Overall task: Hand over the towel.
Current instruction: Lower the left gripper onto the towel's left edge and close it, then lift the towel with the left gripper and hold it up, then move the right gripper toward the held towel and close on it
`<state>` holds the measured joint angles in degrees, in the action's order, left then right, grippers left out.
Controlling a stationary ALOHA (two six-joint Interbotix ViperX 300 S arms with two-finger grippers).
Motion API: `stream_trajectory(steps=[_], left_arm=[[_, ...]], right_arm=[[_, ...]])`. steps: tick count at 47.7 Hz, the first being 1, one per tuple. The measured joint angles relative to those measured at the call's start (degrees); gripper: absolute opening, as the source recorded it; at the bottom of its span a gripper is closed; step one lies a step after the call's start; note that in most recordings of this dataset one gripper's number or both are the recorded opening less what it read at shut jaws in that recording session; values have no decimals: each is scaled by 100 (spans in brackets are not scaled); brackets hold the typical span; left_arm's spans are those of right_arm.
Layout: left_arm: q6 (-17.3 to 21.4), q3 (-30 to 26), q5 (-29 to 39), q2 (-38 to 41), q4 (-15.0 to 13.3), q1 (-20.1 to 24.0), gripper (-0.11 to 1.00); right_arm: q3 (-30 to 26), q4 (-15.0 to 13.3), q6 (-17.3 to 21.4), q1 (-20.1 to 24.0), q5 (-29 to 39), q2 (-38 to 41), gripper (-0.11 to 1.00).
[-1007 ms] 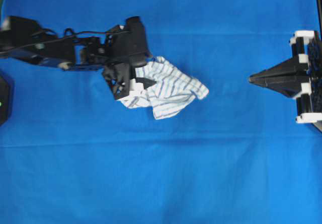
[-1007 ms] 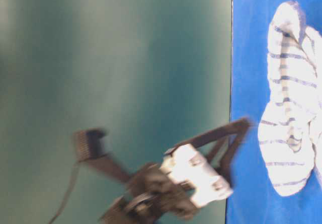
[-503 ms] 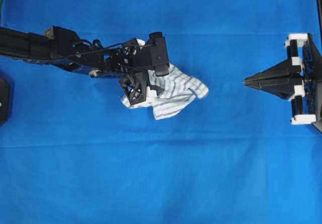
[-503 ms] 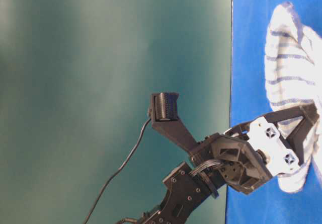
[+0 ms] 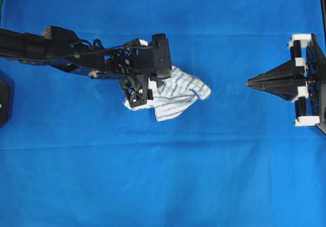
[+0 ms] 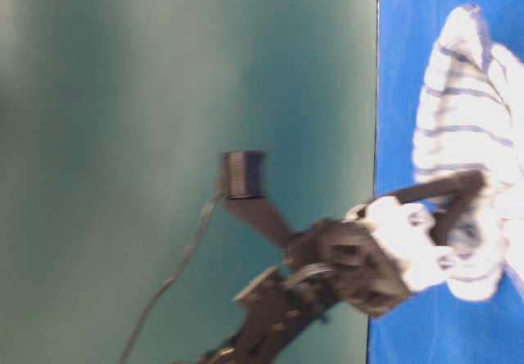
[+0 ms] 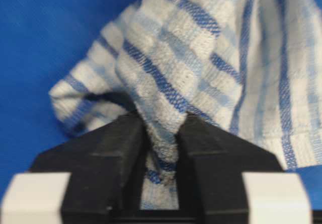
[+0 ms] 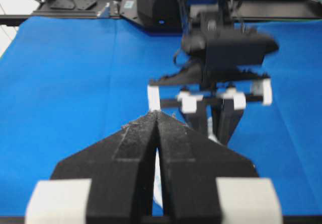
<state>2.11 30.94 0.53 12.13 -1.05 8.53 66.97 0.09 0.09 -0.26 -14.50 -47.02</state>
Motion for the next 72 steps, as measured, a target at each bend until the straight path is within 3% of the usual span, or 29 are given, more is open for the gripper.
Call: stream_trajectory(steps=[18, 33, 59, 72], left_arm=[[-35, 475, -158, -2188, 9, -35, 8], [-53, 1107, -1028, -3779, 0, -448, 8], [-62, 1257, -1327, -3858, 0, -501, 8], [-53, 1257, -1362, -3858, 0, -501, 8]], right_arm=[[9, -9, -9, 0, -9, -18, 0], [9, -9, -18, 0, -44, -18, 0], [-70, -9, 0, 0, -545, 308, 0], [-536, 0, 0, 0, -773, 861, 1]])
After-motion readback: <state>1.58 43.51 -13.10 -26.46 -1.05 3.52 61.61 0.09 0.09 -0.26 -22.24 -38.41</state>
